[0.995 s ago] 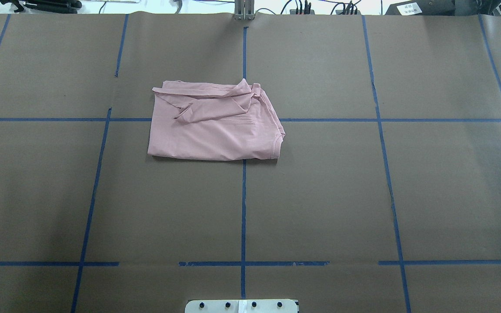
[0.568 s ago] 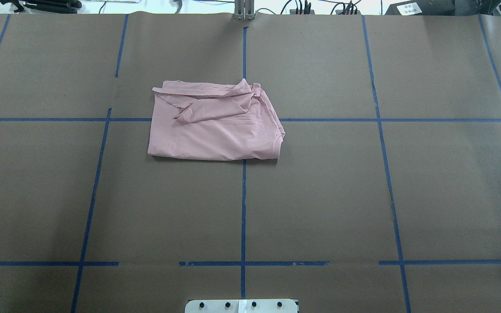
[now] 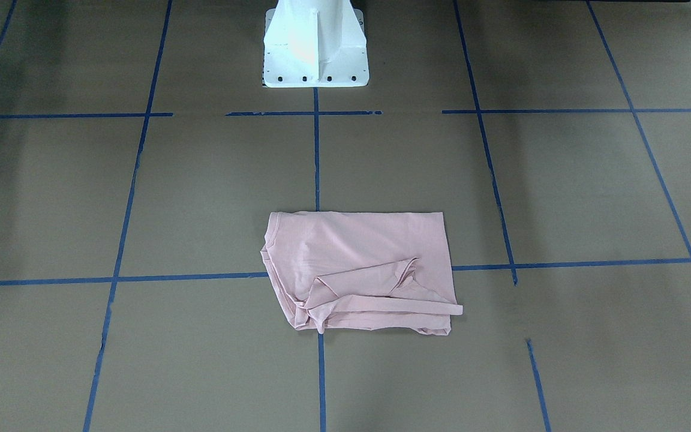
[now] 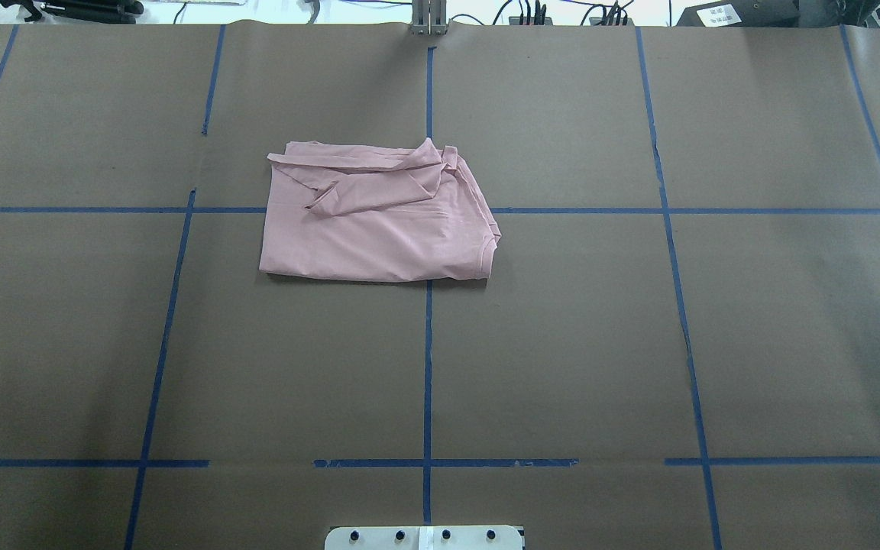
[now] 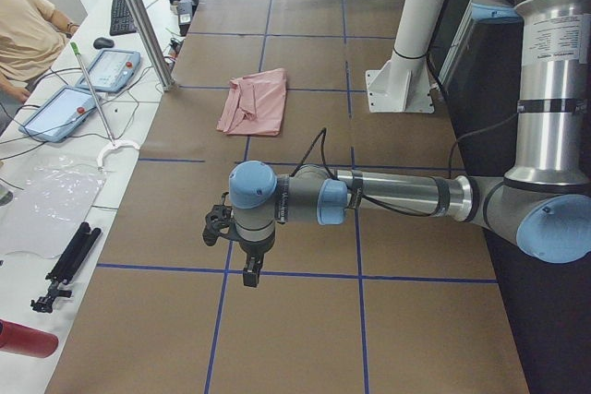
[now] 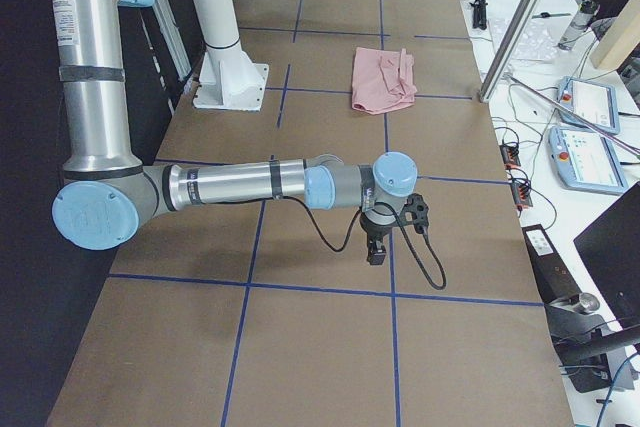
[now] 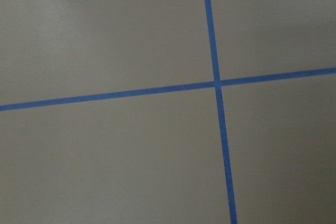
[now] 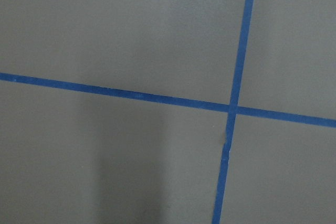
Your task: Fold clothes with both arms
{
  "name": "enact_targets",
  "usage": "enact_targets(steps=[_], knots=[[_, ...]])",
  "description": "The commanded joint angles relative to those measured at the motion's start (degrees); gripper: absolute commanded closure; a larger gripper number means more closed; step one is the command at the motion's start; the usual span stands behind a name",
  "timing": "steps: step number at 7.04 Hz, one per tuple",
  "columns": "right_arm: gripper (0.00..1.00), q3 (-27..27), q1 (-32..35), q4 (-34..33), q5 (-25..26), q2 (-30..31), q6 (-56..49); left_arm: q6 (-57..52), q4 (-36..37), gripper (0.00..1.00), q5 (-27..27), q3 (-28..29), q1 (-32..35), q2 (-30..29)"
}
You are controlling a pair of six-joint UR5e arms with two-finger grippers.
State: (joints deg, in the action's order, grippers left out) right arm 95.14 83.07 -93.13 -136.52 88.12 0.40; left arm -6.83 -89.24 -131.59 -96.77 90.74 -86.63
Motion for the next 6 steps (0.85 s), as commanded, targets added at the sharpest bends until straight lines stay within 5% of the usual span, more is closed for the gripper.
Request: enact_targets(steps=[1,6], knots=[[0.00,1.4,-0.2,-0.7,0.3,1.1,0.0,-0.1,-0.1,0.00,0.0,0.1,-3.2,0.1],[0.00,0.9,-3.2,-0.2,2.7,4.2,0.0,-0.1,0.2,0.00,-0.2,-5.7,-2.8,3.4]])
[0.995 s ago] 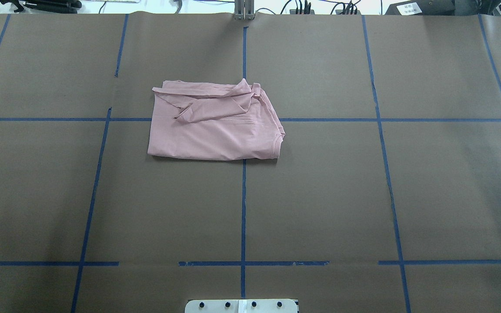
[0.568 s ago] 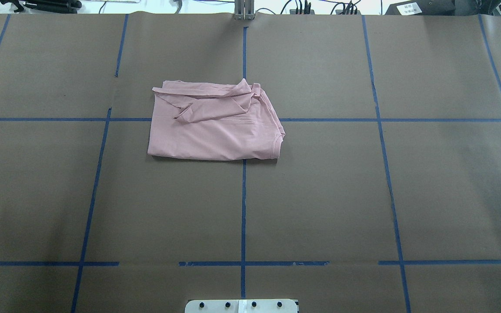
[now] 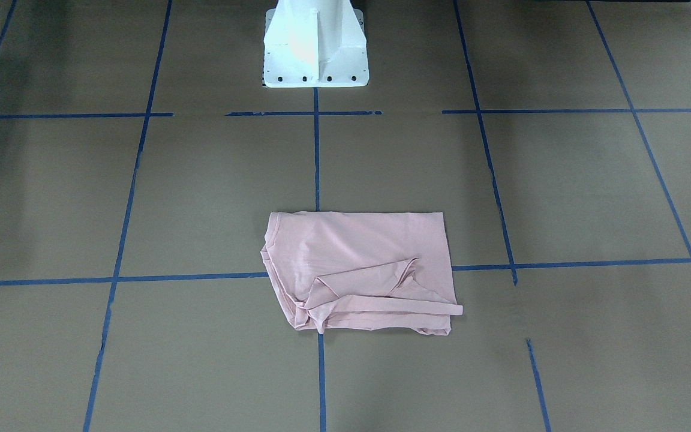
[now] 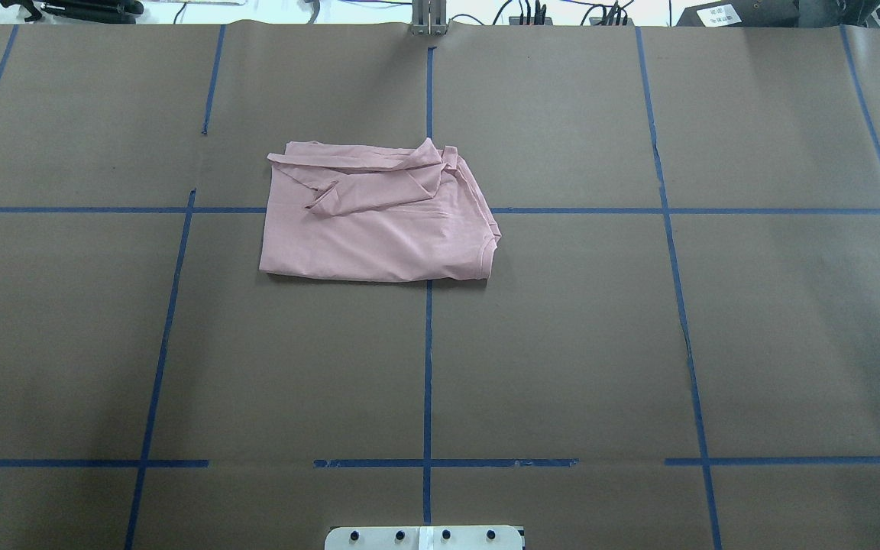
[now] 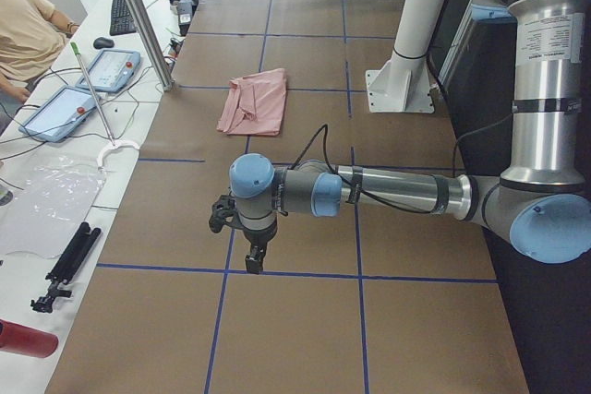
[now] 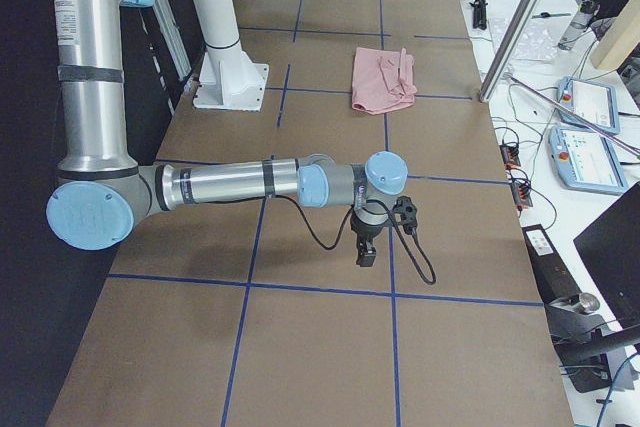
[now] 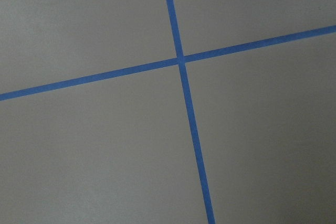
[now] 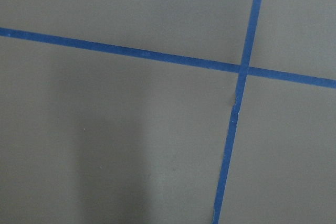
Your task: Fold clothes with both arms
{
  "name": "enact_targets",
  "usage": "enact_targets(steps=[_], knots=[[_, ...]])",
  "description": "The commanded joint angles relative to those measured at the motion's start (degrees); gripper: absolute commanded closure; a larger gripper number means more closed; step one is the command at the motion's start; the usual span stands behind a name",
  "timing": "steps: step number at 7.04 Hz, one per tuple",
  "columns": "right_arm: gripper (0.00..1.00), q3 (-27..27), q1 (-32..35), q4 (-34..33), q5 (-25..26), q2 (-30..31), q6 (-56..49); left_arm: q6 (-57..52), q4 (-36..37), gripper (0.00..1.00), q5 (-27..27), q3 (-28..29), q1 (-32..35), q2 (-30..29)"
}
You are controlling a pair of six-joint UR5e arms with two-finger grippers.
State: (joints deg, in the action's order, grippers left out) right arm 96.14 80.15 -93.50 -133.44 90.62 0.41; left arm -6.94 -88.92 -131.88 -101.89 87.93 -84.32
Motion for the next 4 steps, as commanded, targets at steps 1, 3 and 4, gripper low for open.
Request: enact_targets(steps=[1,3,4], knots=[[0.00,-0.3,-0.3,0.2,-0.5,2.3,0.1,0.0,-0.2,0.00,0.0,-0.7,0.0,1.1],[0.00,-0.4,-0.2,0.1,-1.9,4.0,0.4,0.1,-0.1,0.00,0.0,0.5,0.0,1.3],[0.00,-0.4,0.0,0.1,-2.0,4.1,0.6,0.1,-0.2,0.00,0.0,1.4,0.0,1.8]])
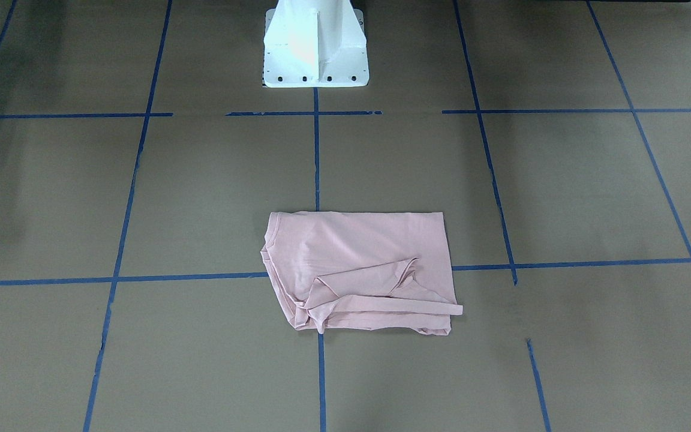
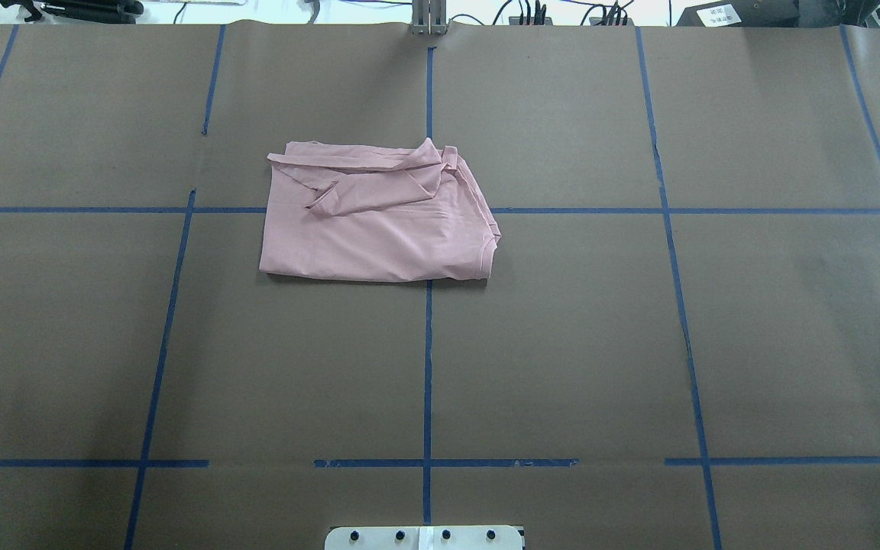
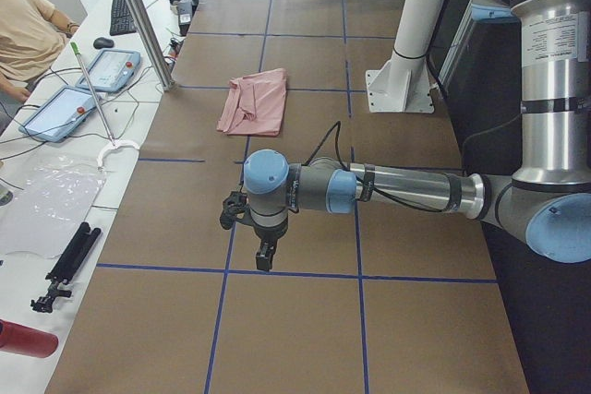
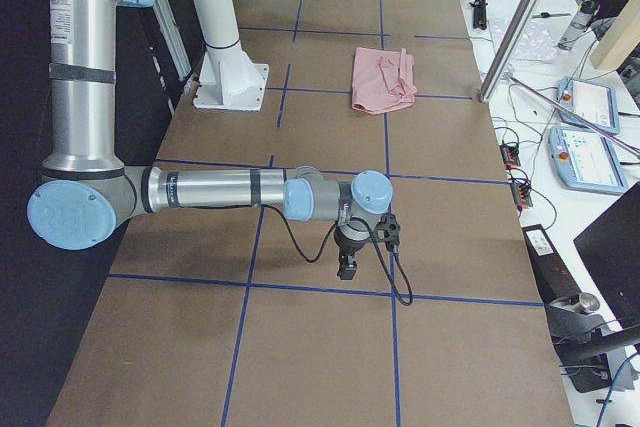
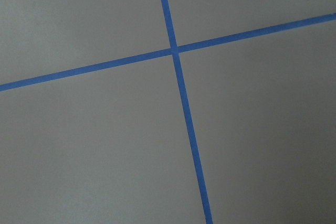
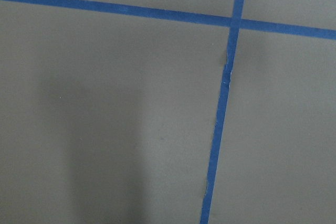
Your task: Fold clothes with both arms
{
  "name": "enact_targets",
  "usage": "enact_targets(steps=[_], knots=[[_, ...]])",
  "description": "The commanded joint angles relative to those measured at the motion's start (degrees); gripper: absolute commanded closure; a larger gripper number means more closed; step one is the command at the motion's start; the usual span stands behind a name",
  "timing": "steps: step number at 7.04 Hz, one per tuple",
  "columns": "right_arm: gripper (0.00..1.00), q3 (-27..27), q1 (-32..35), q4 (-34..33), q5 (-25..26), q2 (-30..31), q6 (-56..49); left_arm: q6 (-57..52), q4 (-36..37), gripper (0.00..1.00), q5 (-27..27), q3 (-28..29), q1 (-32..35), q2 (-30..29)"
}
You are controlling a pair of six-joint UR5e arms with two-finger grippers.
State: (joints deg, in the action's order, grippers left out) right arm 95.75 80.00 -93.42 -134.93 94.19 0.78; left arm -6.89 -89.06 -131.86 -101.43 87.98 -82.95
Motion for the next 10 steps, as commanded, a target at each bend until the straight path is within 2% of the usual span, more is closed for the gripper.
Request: enact_targets(steps=[1,10], knots=[[0.00,-0.4,0.2,0.1,-0.4,0.8,0.2,0.0,-0.1,0.00,-0.1,1.5,0.0,0.4],[0.00,-0.7,0.2,3.0,-0.3,0.0,-0.2,-0.1,-1.1,0.00,-0.2,1.4,-0.1,0.2]])
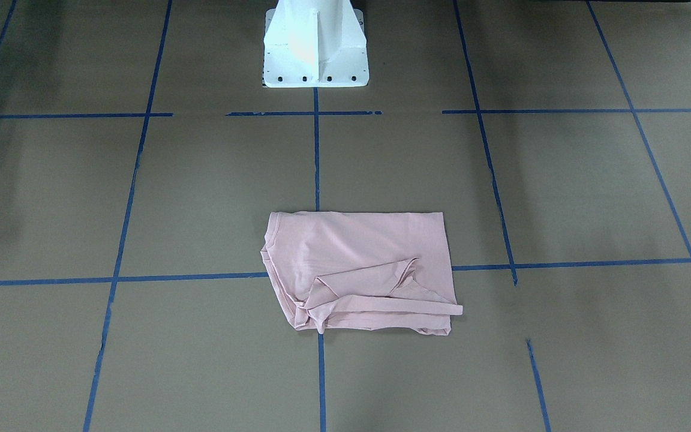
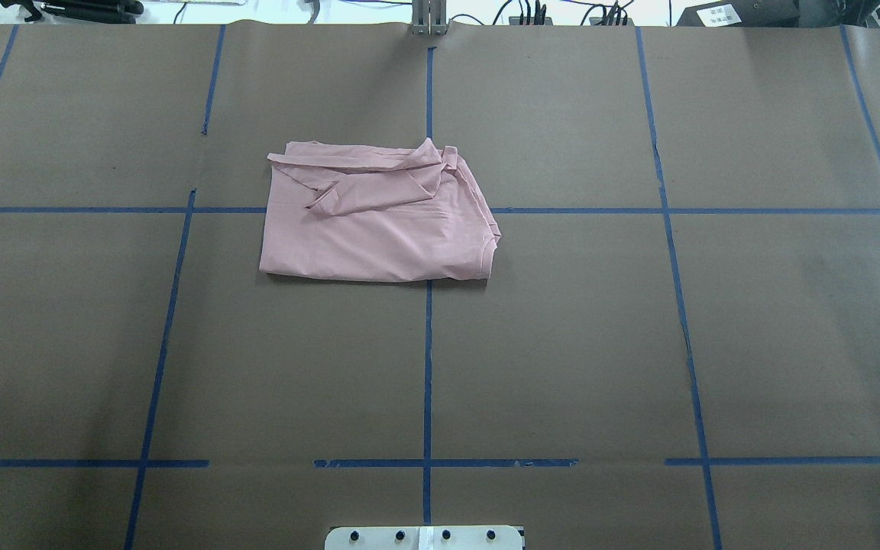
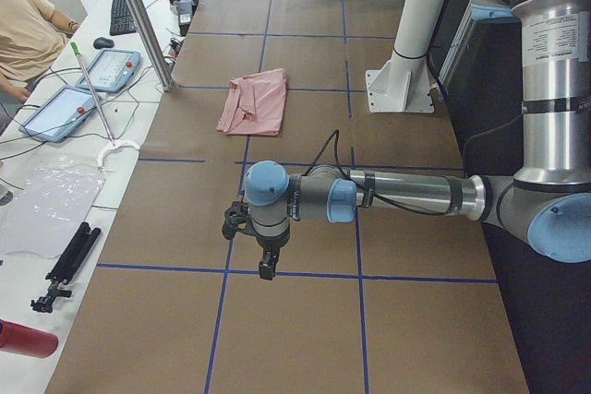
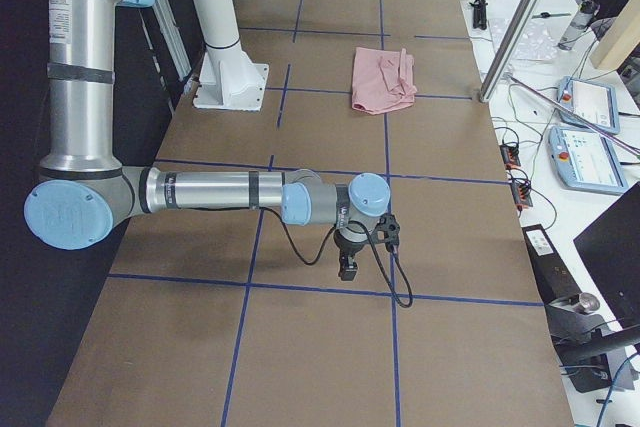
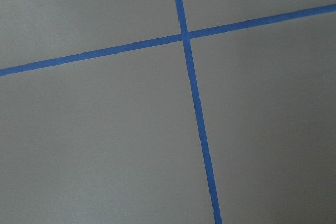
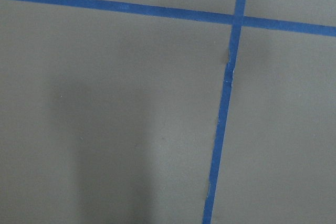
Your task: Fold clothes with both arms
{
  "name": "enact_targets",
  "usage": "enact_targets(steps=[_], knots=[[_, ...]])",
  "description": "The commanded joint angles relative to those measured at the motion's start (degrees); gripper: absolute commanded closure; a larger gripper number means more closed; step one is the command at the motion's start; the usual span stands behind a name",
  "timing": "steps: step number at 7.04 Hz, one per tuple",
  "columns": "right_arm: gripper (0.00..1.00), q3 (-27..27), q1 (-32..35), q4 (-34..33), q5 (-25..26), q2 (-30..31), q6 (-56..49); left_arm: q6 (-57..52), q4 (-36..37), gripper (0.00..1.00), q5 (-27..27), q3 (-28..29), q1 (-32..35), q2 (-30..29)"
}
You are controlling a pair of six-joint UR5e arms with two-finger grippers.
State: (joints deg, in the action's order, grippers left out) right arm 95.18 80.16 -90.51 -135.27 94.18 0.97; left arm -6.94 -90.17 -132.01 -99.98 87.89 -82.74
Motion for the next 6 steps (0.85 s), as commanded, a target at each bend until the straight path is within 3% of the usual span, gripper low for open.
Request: enact_targets(steps=[1,3,6], knots=[[0.00,-0.1,0.0,0.1,0.0,0.2,-0.3,0.0,0.0,0.00,0.0,-0.3,0.0,0.0],[0.00,0.1,0.0,0.1,-0.9,0.6,-0.2,0.0,0.0,0.00,-3.8,0.0,0.0,0.1],[0.00,0.0,-0.3,0.2,-1.0,0.6,-0.2,0.0,0.0,0.00,-3.8,0.1,0.0,0.1]])
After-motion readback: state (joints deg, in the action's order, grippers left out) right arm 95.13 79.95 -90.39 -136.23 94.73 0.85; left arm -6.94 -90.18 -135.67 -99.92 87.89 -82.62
